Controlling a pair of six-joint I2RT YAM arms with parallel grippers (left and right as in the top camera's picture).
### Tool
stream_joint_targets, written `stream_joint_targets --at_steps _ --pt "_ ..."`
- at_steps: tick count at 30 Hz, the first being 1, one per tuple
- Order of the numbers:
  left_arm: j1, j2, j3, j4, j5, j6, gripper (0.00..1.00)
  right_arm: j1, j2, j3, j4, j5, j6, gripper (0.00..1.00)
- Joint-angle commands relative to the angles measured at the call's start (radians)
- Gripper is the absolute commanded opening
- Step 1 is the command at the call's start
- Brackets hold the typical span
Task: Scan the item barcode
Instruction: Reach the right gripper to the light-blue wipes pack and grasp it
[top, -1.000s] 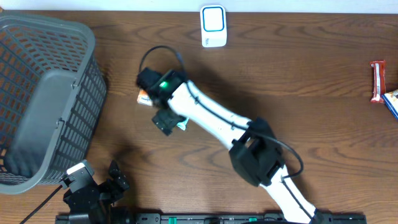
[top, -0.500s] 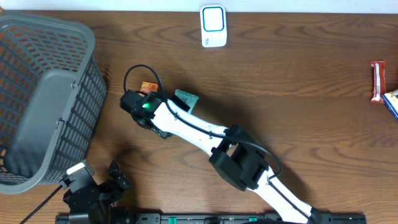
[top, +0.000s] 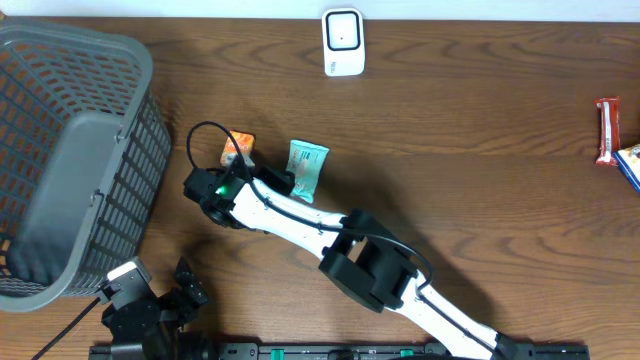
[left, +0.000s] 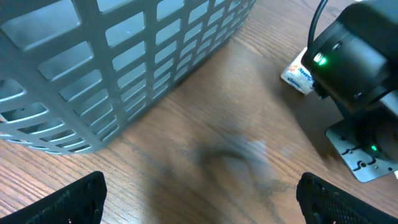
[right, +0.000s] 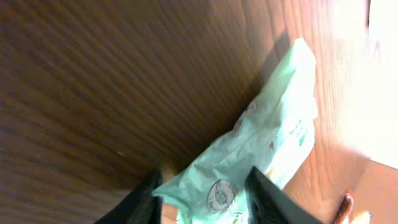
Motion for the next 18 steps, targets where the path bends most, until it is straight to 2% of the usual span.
stream_joint_targets --at_steps 1,7,12,14,18 --pt "0.003 -0.001 0.002 0.001 -0.006 -0.001 0.98 -0.013 0.076 -0.016 -0.024 -0.114 0.041 0.01" --pt "0.003 -0.001 0.002 0.001 -0.006 -0.001 0.98 -0.028 0.066 0.004 -0.084 -0.248 0.045 0.01" --pt "0.003 -0.001 0.002 0.001 -0.006 -0.001 0.98 -0.046 -0.036 0.07 -0.168 -0.356 0.045 0.01" --pt "0.003 -0.001 0.002 0.001 -0.006 -0.001 0.98 -0.069 -0.111 0.087 -0.177 -0.453 0.03 0.01" --pt "0.003 -0.001 0.002 0.001 -0.006 -0.001 0.98 -0.161 -0.274 0.087 -0.172 -0.77 -0.048 0.01"
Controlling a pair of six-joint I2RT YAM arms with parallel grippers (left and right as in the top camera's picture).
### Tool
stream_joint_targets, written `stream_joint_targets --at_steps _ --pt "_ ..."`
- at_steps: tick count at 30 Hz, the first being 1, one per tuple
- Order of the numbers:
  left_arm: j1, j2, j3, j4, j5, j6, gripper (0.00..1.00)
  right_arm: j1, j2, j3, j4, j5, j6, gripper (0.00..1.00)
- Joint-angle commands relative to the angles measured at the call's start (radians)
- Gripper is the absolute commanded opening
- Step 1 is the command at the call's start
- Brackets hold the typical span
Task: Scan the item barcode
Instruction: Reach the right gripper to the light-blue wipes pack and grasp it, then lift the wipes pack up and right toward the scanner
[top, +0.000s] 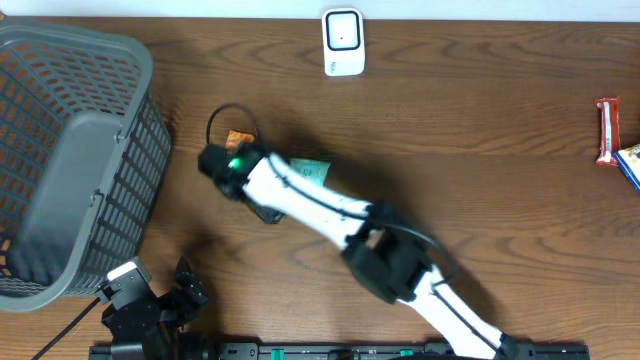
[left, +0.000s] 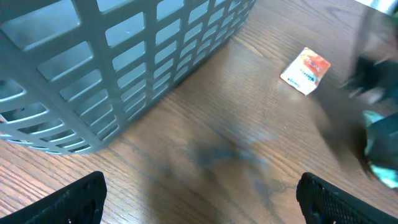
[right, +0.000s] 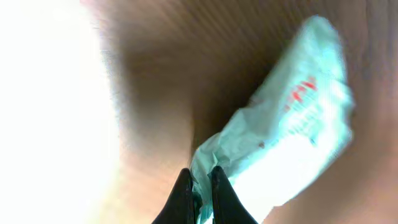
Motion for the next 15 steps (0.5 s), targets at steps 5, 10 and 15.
stream_joint_targets --at_steps 5,10,15 --pt "0.003 -0.001 0.002 0.0 -0.006 -0.001 0.98 -0.253 -0.278 0.034 -0.026 -0.743 -0.16 0.01" --pt "0.003 -0.001 0.002 0.0 -0.006 -0.002 0.98 -0.417 -0.276 0.003 -0.087 -1.066 -0.32 0.01" --pt "0.003 -0.001 0.002 0.0 -0.006 -0.002 0.98 -0.534 -0.276 -0.174 -0.095 -1.415 -0.568 0.01"
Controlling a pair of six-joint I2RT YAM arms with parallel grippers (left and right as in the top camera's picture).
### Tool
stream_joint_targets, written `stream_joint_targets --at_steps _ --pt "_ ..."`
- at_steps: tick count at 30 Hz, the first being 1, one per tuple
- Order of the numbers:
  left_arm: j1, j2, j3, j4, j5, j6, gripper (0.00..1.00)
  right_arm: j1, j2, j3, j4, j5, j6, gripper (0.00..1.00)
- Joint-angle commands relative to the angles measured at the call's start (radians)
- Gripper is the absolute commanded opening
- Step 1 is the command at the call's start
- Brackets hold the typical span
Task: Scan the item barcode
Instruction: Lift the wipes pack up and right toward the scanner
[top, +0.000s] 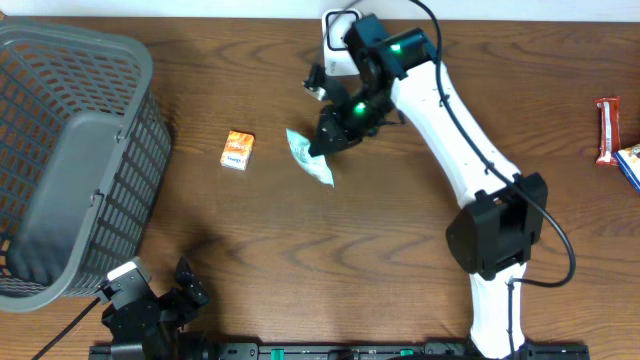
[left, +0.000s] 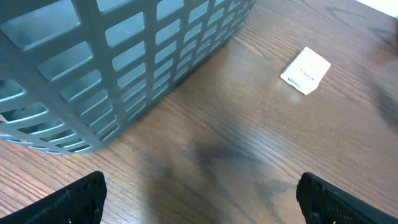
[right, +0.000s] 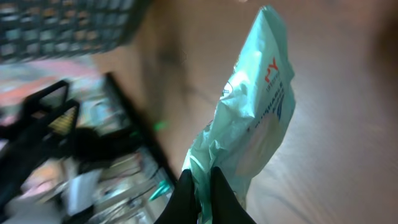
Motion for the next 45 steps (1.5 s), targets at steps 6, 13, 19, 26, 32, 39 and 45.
stream_joint_targets --at_steps 6,13,19,26,32,39,45 --pt "0.003 -0.001 0.002 0.001 -0.006 -0.001 0.98 -0.075 0.019 -0.332 -0.006 -0.536 -0.508 0.01" --pt "0.003 -0.001 0.002 0.001 -0.006 -0.001 0.98 -0.079 0.019 -0.528 0.001 -0.727 -0.599 0.01" --pt "0.003 -0.001 0.002 0.001 -0.006 -0.001 0.98 -0.093 0.019 -0.544 -0.009 -0.788 -0.629 0.01" --pt "0.003 -0.001 0.002 0.001 -0.006 -0.001 0.98 -0.105 0.019 -0.544 -0.006 -0.781 -0.693 0.01" --pt "0.003 -0.001 0.002 0.001 -0.006 -0.001 0.98 -0.129 0.019 -0.544 -0.023 -0.777 -0.692 0.01" --pt "0.003 -0.001 0.002 0.001 -0.006 -0.001 0.98 -0.194 0.008 -0.544 -0.114 -0.713 -0.743 0.01" --pt "0.003 -0.001 0.002 0.001 -0.006 -0.001 0.98 -0.277 -0.056 -0.545 -0.25 -0.666 -0.853 0.01"
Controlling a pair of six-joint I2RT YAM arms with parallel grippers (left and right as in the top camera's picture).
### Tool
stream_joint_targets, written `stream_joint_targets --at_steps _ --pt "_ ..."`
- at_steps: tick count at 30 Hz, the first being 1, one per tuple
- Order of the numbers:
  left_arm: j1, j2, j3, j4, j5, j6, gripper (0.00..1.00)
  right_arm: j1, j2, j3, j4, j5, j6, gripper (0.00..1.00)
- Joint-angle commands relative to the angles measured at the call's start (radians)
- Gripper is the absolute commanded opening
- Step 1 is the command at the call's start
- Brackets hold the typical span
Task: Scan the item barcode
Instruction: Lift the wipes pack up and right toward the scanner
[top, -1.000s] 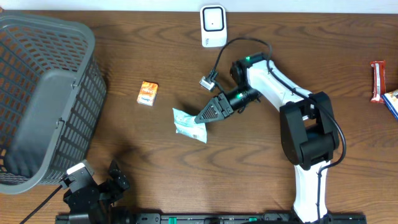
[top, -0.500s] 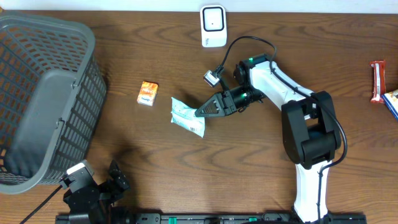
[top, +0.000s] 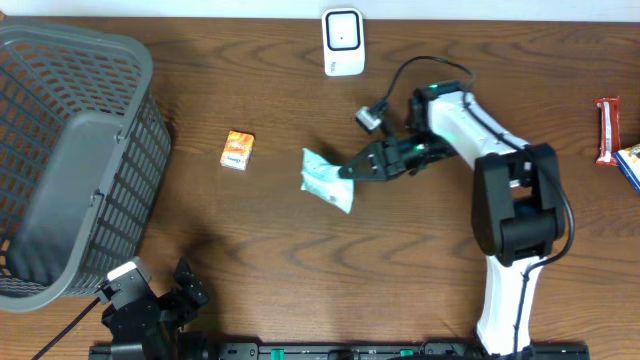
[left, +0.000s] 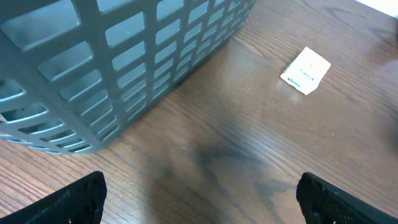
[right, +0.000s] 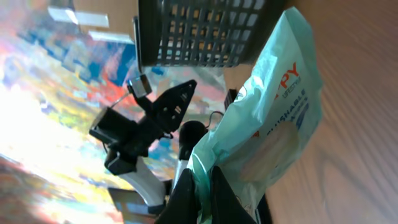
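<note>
A pale green packet (top: 326, 181) hangs above the table's middle, pinched at one end by my right gripper (top: 348, 171). The right wrist view shows the packet (right: 273, 106) with red and blue print, and the gripper (right: 202, 198) shut on its crumpled edge. The white barcode scanner (top: 342, 42) stands at the table's far edge, well behind the packet. My left gripper (left: 200, 198) is parked low at the front left, open, with bare wood between its fingertips (left: 74, 200).
A grey slatted basket (top: 70, 160) fills the left side. A small orange packet (top: 237, 150) lies on the wood right of it. A red bar (top: 606, 130) and a blue-white pack (top: 630, 165) lie at the right edge.
My right gripper has moved with the green packet from just in front of the scanner to the table's middle, farther from the scanner, and now points left. The left arm has not moved.
My right gripper was open round the green packet lying beside the orange one. Then it was shut on the packet there. Then it held the packet up in front of the scanner, and now holds it lower over the table's middle.
</note>
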Motion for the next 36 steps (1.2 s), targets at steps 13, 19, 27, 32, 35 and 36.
stream_joint_targets --at_steps 13,19,27,32,35,36 --pt "0.003 -0.001 0.002 0.001 -0.005 -0.001 0.98 -0.079 -0.283 0.0 0.243 0.334 0.239 0.01" --pt "0.003 -0.001 0.002 0.001 -0.005 -0.001 0.98 -0.024 -0.301 0.002 0.543 0.907 0.83 0.02" --pt "0.003 -0.001 0.002 0.001 -0.005 -0.001 0.98 0.056 -0.301 0.011 0.584 1.27 1.099 0.02" --pt "0.003 -0.001 0.002 0.001 -0.005 -0.001 0.98 0.101 -0.301 0.074 0.636 1.411 1.164 0.02" --pt "0.003 -0.001 0.002 0.001 -0.005 -0.001 0.98 0.122 -0.301 0.114 0.692 1.481 1.163 0.02" --pt "0.003 -0.001 0.002 0.001 -0.005 -0.001 0.98 0.129 -0.301 0.124 0.716 1.5 1.158 0.02"
